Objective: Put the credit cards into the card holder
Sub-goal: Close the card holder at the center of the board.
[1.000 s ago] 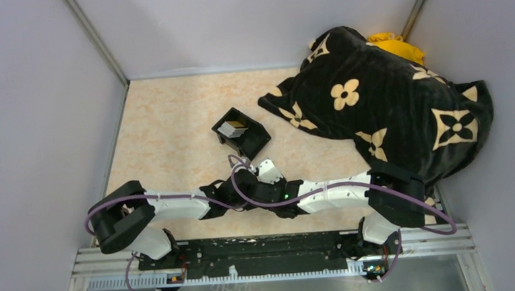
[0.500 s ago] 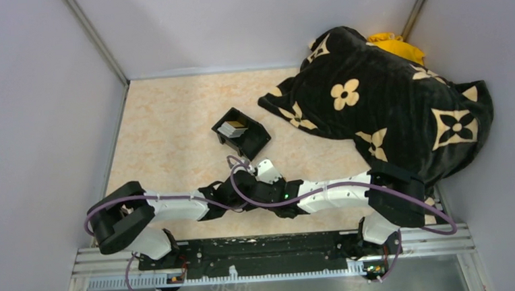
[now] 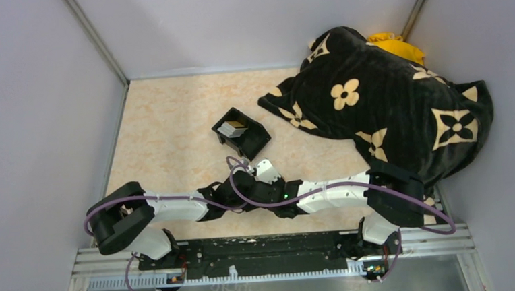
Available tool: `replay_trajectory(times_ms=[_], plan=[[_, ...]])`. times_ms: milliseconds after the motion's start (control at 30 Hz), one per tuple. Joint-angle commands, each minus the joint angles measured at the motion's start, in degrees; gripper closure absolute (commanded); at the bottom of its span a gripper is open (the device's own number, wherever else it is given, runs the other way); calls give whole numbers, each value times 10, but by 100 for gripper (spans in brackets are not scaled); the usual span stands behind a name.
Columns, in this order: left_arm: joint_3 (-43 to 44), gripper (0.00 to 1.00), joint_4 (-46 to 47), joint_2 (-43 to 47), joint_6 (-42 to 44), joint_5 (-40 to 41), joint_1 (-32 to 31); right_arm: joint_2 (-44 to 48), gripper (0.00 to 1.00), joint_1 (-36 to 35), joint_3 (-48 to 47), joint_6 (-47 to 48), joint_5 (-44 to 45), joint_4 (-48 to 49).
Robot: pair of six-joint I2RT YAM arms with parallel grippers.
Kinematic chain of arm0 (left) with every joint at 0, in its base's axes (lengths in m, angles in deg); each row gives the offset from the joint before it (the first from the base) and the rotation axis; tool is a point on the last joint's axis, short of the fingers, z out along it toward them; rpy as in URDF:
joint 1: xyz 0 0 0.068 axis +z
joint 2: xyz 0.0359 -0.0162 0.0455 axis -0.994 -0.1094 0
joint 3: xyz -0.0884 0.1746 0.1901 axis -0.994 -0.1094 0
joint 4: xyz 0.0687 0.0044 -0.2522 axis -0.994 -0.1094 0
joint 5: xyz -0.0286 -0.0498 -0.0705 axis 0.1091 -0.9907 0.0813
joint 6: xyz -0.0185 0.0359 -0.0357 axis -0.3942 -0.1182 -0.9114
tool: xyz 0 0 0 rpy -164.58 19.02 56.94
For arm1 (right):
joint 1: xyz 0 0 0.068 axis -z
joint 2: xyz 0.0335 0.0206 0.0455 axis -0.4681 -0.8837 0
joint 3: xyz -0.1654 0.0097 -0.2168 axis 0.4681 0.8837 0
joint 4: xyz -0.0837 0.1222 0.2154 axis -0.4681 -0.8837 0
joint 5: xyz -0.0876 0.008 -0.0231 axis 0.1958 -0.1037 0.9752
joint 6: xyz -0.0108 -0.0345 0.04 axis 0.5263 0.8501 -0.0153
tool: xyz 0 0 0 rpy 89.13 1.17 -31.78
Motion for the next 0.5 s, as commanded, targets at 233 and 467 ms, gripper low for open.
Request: replay_trajectory(times_ms=[233,467], plan=[[-15,70,-13,2,0,-5,-18,-3,100,24,-44,9,14,79],[-16,70,-14,3,-1,-5,-17,-4,100,29,-49,12,15,82]])
